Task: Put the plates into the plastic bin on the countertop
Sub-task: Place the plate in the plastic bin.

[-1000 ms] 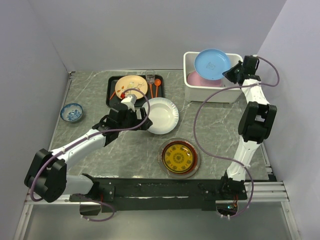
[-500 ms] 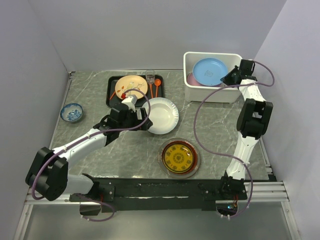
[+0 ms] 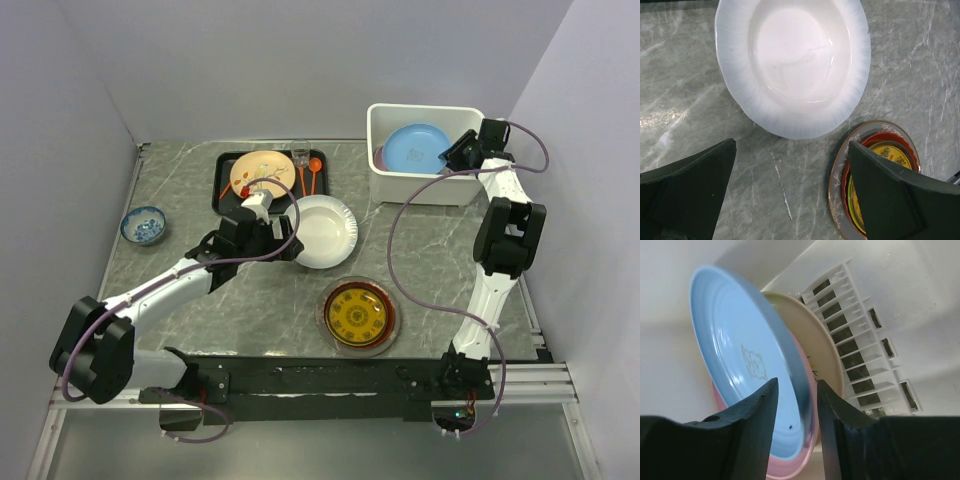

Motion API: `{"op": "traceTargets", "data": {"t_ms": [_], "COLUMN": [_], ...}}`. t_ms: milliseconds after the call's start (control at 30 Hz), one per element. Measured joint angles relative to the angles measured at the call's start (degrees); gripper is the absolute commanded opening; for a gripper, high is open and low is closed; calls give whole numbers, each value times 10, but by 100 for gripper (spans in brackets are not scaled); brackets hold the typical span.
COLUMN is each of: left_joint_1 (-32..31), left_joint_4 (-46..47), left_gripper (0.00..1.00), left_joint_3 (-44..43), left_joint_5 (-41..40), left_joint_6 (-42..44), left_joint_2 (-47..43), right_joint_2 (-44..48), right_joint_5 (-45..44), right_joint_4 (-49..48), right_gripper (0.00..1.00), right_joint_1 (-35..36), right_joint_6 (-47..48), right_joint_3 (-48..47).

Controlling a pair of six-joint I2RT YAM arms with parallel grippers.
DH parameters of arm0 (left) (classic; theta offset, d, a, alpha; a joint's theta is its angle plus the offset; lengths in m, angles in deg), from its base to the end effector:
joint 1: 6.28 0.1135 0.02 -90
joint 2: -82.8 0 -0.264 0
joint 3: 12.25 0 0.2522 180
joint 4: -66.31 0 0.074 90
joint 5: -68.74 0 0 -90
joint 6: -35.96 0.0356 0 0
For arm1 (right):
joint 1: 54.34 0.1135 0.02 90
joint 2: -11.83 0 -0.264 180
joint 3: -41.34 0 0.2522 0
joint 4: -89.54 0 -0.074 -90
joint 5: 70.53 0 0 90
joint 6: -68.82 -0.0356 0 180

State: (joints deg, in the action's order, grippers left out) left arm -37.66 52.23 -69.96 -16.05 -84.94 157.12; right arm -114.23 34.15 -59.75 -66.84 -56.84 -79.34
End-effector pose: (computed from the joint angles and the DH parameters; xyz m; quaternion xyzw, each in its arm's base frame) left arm 0.2412 -0.1509 0.2397 0.0261 0.8680 -0.2894 0.4026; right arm 0.5039 -0.1025 0.2394 0.3078 0.8308 0.2018 0.4176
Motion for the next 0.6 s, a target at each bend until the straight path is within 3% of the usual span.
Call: {"op": "traceTargets", "data": {"t_ms": [133, 233, 400, 600], "left_joint_1": [0, 0, 0, 0], "left_joint_4": [-8, -16, -17, -17], "left_gripper": [99, 99, 99, 99], "left_joint_3": [2, 2, 4, 4], "left_joint_5": [-16, -26, -32, -36], "left_joint_6": [0, 1, 1, 0], "left_joint_2": [-10, -12, -24, -25], "right_joint_2": [6, 29, 127, 320], "right_joint_5": [2, -2, -21, -41], "right_joint_4": [-7, -11, -67, -158], "right_gripper": [72, 78, 79, 80], "right_joint_1": [0, -1, 0, 8], "right_joint_6": [-6, -7, -9, -31], "right_joint_3": [11, 35, 127, 263]}}
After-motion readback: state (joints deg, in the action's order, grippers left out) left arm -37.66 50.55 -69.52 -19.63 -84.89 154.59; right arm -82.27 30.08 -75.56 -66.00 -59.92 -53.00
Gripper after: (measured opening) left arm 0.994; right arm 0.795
